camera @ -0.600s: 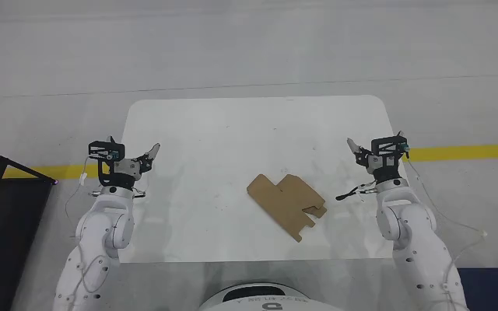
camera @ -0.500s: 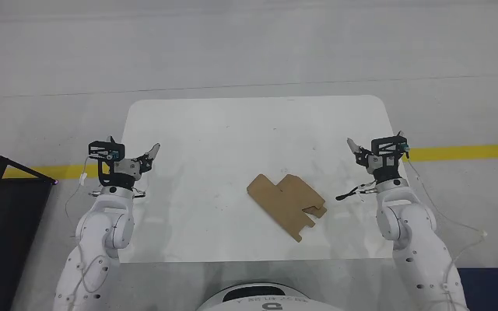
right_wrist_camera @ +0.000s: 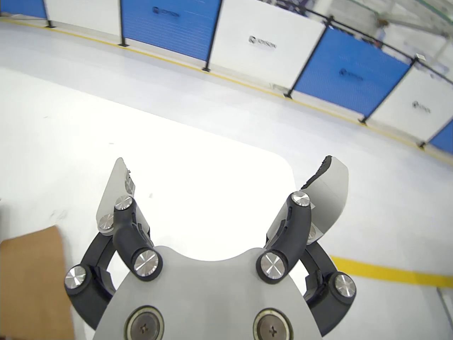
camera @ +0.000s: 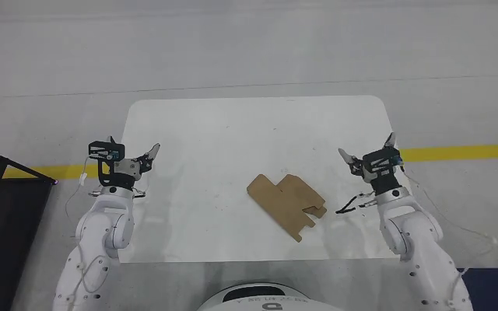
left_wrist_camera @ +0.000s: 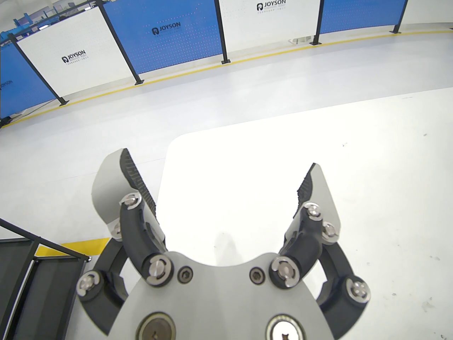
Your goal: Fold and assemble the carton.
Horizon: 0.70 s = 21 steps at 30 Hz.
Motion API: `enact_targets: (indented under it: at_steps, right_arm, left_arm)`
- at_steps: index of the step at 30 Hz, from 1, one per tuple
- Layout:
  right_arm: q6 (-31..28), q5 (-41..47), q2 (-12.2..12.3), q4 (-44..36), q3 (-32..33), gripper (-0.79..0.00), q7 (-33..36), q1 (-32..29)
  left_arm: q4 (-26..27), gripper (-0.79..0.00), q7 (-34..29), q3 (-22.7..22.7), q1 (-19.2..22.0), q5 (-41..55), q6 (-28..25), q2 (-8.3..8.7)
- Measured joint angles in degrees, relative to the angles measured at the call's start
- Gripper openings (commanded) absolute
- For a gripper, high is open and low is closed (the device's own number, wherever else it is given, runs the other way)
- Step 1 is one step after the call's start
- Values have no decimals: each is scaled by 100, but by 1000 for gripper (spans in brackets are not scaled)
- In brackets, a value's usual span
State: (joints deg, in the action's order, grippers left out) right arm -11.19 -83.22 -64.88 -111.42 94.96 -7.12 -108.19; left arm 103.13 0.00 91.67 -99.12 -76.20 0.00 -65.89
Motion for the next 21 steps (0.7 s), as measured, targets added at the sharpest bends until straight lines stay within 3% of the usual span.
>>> enact_targets:
  at_steps: [4,13,16,21]
  right_arm:
    - [-590,196,31,-313,341,0,-181,-566]
    - [-696,48,48,-340,343,0,-149,-569]
    - [-1283,-1136,157,-605,400,0,-731,-682]
    - [-2045,-3738,377,-618,857,-9,-2504,-1200]
  left_arm:
    - [0,0,0,0,0,0,0,0]
    - [0,0,0,0,0,0,0,0]
    - [0,0,0,0,0,0,0,0]
    - [0,0,0,0,0,0,0,0]
